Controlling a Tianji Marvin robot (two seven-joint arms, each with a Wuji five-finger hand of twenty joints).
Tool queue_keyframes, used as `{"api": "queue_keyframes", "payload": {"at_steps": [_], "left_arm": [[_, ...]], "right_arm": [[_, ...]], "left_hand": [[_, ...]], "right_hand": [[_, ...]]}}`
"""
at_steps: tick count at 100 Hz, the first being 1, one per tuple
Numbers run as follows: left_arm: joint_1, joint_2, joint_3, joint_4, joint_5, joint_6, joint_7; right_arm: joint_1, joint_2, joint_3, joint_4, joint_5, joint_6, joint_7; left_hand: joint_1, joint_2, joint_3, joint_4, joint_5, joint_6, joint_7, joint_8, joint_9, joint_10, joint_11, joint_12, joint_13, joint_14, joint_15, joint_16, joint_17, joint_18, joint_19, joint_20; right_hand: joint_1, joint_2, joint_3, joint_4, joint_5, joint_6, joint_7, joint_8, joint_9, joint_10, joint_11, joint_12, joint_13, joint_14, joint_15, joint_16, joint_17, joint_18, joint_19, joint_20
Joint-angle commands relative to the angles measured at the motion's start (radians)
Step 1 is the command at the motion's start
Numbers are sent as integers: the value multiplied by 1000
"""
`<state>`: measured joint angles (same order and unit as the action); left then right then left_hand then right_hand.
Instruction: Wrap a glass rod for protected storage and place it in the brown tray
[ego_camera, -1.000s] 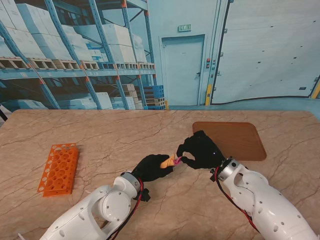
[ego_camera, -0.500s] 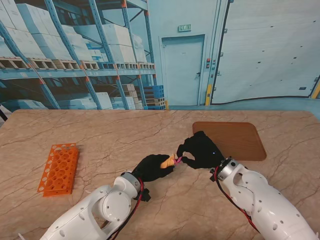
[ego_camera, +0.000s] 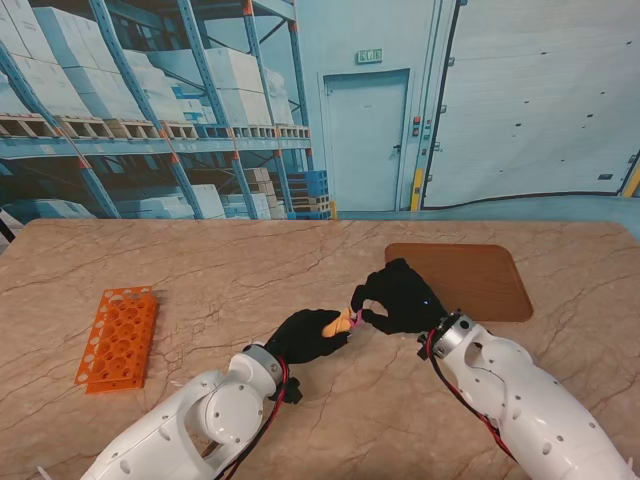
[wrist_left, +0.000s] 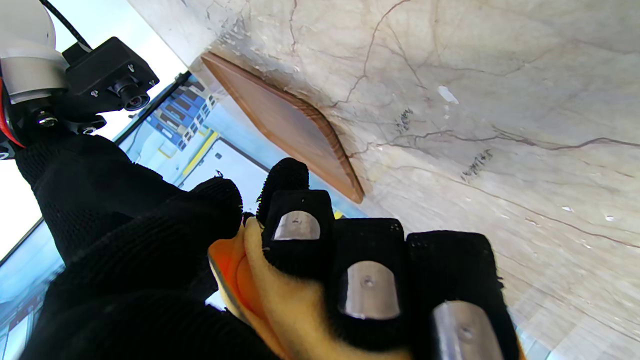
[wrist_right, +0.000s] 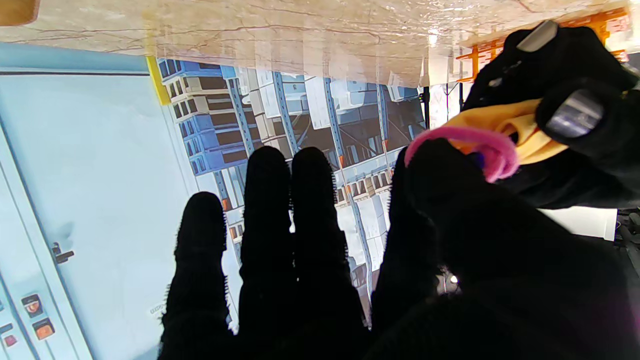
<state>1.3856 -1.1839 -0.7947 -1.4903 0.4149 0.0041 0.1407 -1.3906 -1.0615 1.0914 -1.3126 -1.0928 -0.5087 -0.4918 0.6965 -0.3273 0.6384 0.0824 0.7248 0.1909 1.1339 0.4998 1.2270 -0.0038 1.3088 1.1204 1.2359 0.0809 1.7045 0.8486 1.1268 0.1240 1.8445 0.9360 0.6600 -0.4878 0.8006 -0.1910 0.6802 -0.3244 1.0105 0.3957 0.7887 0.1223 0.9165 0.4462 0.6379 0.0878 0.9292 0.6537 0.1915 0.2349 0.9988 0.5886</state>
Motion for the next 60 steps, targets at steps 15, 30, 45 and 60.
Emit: {"api": "queue_keyframes", "payload": {"at_steps": [15,30,45,60], "left_arm": [[4,-5,5,-6,3,2,-3],[3,-5,6,-6,4,6,-5],[3,-5,7,-8,2,12,-8],[3,-4,7,-8,5,15,-8]], "right_arm": [[8,-2,1,-1,-11,-26,-7],[27,1,-6,7,-19,-52,-6],[39,3,-13,11,-24,-65,-5],[46,4,-17,15,-28,-70,-6]], "left_hand": [[-2,-3,20,27,16,11,-1,-2,67,-41,57,11,34,21,129,5,-4,-116,250,51],[3,5,14,20,11,14,-5,-3,62,-38,55,11,34,22,129,5,-4,-116,250,50],[12,8,5,10,9,15,-8,-4,59,-33,54,12,34,22,129,5,-4,-113,250,51],[16,10,0,6,9,17,-9,-4,59,-33,54,12,34,22,129,5,-4,-112,250,51]], "right_hand": [[66,57,32,11,0,-87,33,13,-16,-1,-14,-9,-7,-30,-2,1,-2,-9,7,4],[49,47,30,12,-1,-85,29,9,-20,-3,-14,-7,-7,-30,-2,1,-2,-9,7,4],[33,37,35,14,-4,-78,26,6,-22,-4,-12,-2,-7,-30,-3,2,-2,-9,7,5],[13,26,38,13,-16,-57,23,3,-26,-5,-12,3,-7,-30,-4,1,-2,-9,7,5]]}}
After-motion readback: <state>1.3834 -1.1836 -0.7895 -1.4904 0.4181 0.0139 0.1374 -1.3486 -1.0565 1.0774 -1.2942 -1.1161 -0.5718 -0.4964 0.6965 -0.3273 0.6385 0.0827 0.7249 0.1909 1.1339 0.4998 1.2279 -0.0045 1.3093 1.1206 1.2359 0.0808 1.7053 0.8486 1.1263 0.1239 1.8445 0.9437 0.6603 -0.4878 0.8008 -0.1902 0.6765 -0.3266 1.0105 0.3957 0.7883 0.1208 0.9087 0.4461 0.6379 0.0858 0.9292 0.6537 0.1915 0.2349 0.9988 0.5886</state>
